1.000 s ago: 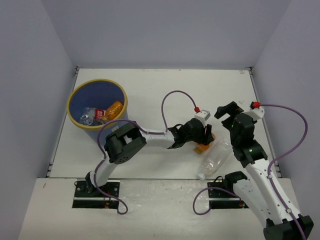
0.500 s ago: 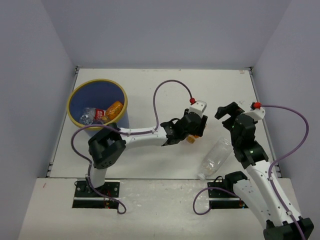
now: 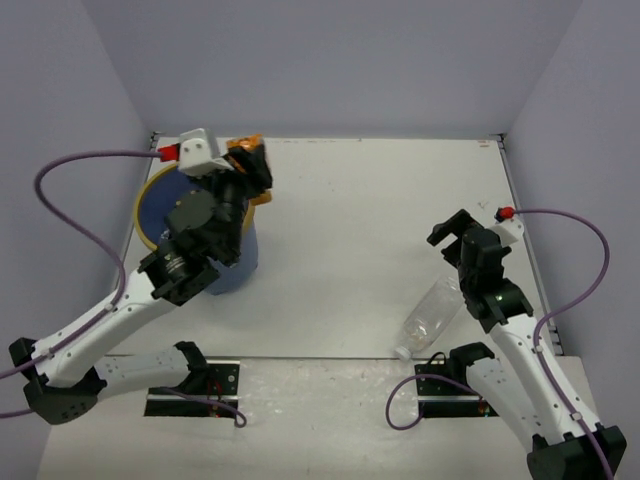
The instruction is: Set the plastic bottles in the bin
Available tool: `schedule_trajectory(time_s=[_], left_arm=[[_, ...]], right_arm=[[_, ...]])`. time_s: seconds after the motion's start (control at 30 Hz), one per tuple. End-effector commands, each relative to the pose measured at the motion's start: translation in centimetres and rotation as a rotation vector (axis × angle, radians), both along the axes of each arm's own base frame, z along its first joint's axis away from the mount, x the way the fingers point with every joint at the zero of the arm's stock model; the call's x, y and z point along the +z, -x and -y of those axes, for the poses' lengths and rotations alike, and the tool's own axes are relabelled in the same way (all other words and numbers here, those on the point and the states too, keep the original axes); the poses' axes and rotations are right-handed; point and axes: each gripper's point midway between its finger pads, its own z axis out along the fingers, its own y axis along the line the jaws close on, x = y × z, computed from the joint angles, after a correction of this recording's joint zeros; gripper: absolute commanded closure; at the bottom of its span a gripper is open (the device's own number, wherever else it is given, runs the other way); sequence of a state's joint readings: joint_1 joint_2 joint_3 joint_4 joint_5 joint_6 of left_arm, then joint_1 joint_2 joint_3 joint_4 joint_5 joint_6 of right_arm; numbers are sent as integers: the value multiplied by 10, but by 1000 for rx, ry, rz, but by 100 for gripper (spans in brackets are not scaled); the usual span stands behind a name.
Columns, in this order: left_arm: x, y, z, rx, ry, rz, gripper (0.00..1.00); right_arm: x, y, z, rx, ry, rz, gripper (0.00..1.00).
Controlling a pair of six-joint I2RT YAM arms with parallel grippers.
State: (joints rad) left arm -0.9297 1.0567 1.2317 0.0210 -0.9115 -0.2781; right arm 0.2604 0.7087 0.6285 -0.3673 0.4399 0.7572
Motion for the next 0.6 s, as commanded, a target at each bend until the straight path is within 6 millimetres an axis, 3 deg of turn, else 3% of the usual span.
schedule_trajectory(time_s=[0.0,0.1,0.3,0.33,0.4,0.43,0.5,0.57], left_arm=[[-47,-5,-96,350,-51,-121,93],[-70,5,-132,460,-43,-149,90],[-97,6,-167,577,-67,-196,72],[-104,3,-169,595,-76,-220,55],[-112,-6,-170,588,-70,-246,7],[-113,-9,-169,585,-64,-245,0],[-113,-20,-159,519,-58,-248,0],[-94,-31,-144,439,-31,-206,0]], right_arm=[[8,4,13,-94,-19,7,1],[2,7,15,-97,-18,-6,1],[-18,17,20,-135,-12,-100,1],[-22,19,20,-138,-11,-121,1],[-26,24,21,-142,-6,-152,1],[-27,26,22,-145,-5,-166,1],[-29,35,27,-168,6,-204,1],[-32,41,25,-167,-13,-233,1]])
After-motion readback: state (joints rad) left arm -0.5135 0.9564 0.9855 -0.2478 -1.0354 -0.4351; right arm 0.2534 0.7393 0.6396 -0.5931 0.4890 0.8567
